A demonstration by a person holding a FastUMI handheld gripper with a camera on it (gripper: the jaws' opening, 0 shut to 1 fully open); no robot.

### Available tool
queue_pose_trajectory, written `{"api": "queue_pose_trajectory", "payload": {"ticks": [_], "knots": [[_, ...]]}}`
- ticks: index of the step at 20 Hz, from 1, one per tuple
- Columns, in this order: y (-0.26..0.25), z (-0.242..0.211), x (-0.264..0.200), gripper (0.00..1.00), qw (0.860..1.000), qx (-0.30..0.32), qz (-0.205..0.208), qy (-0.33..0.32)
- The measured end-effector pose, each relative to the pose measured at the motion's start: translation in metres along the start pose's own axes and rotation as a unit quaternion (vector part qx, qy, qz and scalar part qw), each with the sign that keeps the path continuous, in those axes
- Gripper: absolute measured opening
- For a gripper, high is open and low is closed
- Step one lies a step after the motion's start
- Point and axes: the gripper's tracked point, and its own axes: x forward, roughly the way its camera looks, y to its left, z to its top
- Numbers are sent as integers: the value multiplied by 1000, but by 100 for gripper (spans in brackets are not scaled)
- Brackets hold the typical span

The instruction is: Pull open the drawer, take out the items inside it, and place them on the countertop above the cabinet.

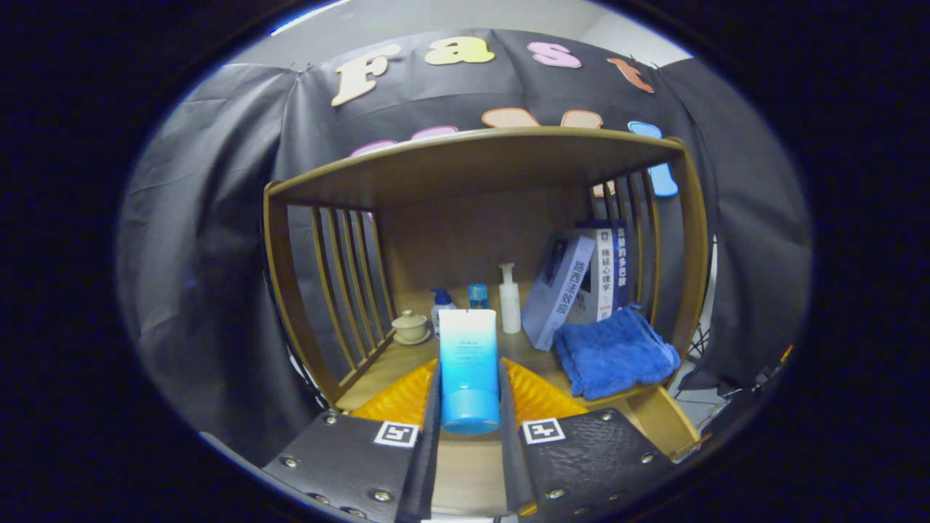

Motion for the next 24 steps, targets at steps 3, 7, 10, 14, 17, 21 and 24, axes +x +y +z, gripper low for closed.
{"api": "queue_pose_trajectory", "payload": {"ticks": [3, 7, 10, 14, 17, 21, 24], "knots": [[-8, -5, 26, 38, 1000, -22, -15, 13], [-24, -27, 66, 38, 998, -38, -40, 33], [-28, -60, 98, 38, 997, -28, -48, 61], [-40, -104, 131, 38, 992, -13, -82, 98], [-41, -121, 140, 40, 990, -33, -89, 108], [-47, -121, 127, 100, 987, -50, -109, 104], [-48, -118, 108, 99, 988, -56, -101, 101]]}}
